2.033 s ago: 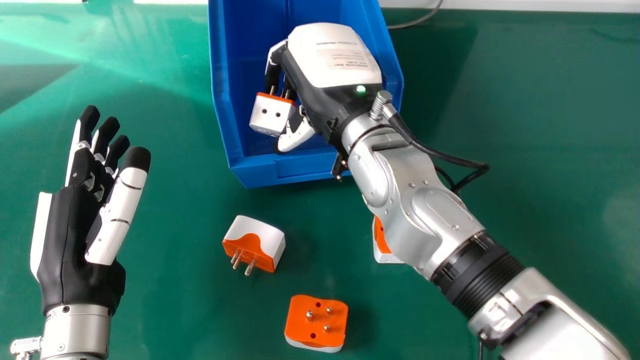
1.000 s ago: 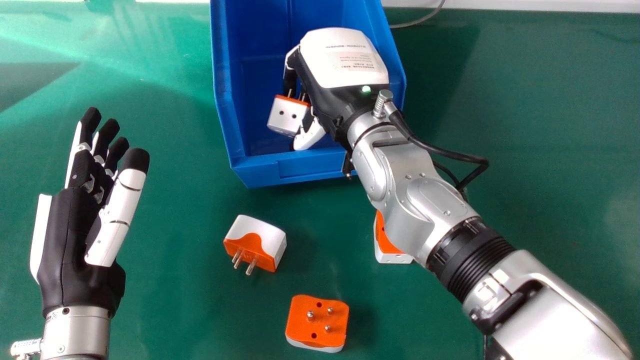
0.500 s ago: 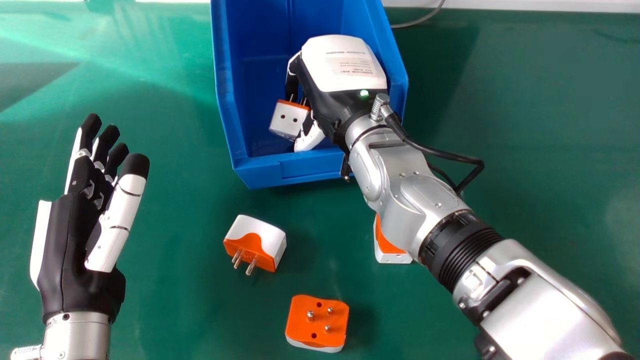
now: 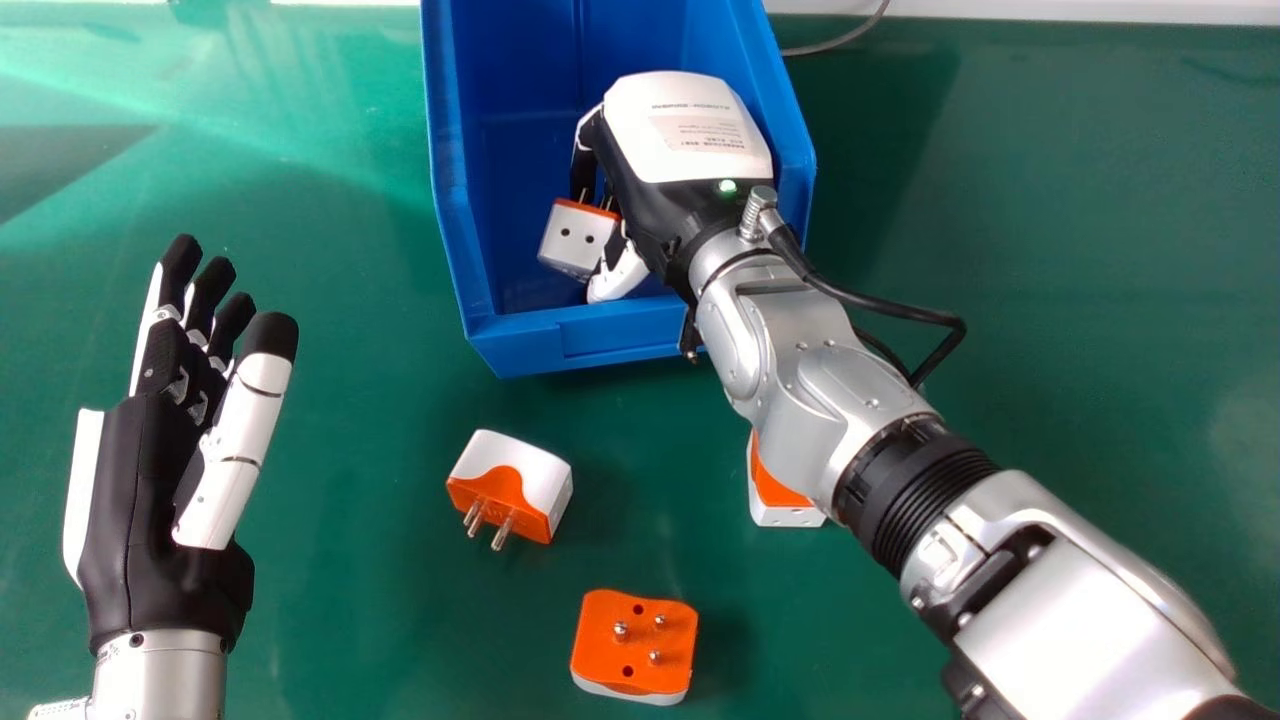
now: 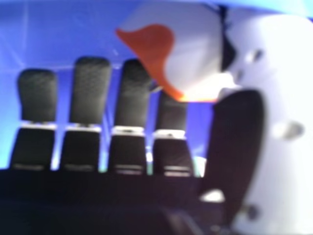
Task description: Pick all objects and put in blue box
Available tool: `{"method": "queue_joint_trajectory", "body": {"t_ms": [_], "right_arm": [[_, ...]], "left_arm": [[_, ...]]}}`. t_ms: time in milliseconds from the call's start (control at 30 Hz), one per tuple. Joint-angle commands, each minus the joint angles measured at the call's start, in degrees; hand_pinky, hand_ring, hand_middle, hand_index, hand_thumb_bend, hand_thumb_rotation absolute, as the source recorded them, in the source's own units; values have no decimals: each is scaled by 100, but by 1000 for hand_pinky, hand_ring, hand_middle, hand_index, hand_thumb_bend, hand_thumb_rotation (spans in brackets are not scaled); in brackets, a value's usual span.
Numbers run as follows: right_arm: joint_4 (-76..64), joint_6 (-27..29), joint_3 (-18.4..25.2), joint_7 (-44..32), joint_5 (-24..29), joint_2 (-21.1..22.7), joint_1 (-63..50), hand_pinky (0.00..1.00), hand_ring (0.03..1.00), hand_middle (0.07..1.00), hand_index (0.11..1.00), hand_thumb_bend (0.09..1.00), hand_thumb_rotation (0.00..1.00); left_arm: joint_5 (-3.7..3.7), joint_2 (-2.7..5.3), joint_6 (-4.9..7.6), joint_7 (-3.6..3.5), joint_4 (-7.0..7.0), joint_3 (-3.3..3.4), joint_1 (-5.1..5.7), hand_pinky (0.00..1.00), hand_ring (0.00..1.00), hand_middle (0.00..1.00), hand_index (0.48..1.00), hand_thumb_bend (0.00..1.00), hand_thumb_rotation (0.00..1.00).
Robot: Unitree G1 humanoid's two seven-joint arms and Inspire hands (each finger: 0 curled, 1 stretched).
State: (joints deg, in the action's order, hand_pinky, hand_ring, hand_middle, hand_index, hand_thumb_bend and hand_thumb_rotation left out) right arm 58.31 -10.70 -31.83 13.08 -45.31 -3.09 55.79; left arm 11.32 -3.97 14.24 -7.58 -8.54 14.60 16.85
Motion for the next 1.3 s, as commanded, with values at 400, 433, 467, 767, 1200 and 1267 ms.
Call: {"method": "queue_joint_trajectory", "body": {"t_ms": [400,433,467,767,1200,1267], "right_arm": [[281,-18,-98,267,-10,-150,572,287,383,514,534,508,0],[298,-8,-109,310,-22,-152,567,284,383,514,533,508,0],[320,22,-116,344,-24,-151,566,284,383,514,533,508,0],[503,182,-86,409,66,-170,652,287,389,524,517,510,0],[749,176,-164,402,37,-188,704,292,393,527,507,511,0],[741,159,-173,396,43,-188,711,300,395,526,503,512,0]], "left_arm": [[-44,38,168,61,-135,8,91,918,944,954,946,672,600],[-42,48,168,65,-143,3,99,918,943,953,944,674,600],[-35,52,168,61,-145,1,104,918,943,953,944,674,600],[-83,67,139,88,-197,-11,126,921,943,952,937,682,608],[-86,100,152,158,-281,-19,181,921,942,950,932,665,603],[-69,100,162,148,-270,-19,176,920,941,949,931,659,602]]}}
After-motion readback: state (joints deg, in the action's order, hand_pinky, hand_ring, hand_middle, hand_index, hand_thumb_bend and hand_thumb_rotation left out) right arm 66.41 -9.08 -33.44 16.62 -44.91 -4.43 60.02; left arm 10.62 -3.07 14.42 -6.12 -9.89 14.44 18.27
